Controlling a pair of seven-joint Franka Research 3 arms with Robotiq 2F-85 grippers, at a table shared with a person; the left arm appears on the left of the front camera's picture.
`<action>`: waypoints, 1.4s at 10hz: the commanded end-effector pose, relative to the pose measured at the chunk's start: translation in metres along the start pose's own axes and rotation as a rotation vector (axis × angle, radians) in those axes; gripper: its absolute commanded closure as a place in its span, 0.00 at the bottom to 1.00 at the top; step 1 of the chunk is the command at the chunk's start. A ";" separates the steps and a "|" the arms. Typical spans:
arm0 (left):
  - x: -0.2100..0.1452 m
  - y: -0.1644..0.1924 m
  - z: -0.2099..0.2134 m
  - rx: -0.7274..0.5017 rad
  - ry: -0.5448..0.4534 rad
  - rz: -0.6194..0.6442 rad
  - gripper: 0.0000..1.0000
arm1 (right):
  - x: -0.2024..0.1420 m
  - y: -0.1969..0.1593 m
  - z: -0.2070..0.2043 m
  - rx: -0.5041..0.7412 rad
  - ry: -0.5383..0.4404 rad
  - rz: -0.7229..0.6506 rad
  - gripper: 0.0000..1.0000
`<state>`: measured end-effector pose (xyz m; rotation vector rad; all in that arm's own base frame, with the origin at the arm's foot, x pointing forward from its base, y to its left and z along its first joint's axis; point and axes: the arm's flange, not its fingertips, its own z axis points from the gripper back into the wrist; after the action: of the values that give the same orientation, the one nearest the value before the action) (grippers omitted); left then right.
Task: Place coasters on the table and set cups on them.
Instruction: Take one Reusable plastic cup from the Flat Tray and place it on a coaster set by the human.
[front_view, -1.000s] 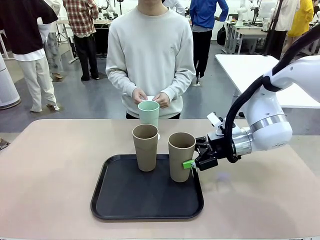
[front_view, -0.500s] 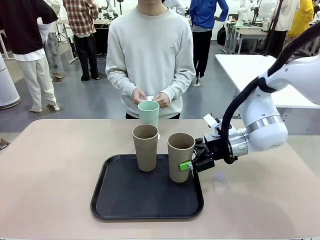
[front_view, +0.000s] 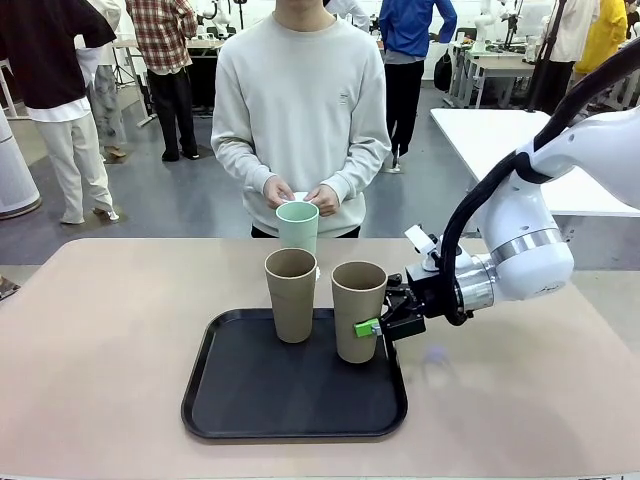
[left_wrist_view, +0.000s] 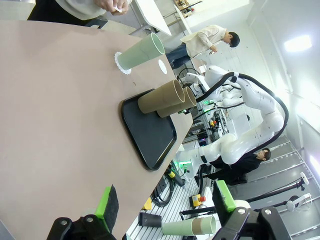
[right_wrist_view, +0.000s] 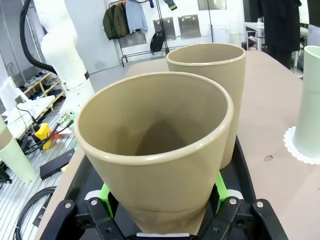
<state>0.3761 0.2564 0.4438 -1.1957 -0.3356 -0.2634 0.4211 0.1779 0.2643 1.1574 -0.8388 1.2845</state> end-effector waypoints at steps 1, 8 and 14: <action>0.000 -0.002 0.002 -0.002 0.003 -0.002 0.00 | 0.018 0.026 0.011 -0.016 -0.014 -0.010 0.73; 0.000 -0.002 0.002 -0.002 0.003 -0.002 0.00 | 0.132 0.072 0.086 -0.323 -0.034 -0.337 0.20; 0.000 -0.002 0.002 -0.002 0.003 -0.002 0.00 | 0.144 0.035 0.196 -0.378 -0.046 -0.240 0.14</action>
<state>0.3759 0.2570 0.4435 -1.1957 -0.3358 -0.2619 0.4086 0.0488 0.4437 0.9596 -0.9177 0.9346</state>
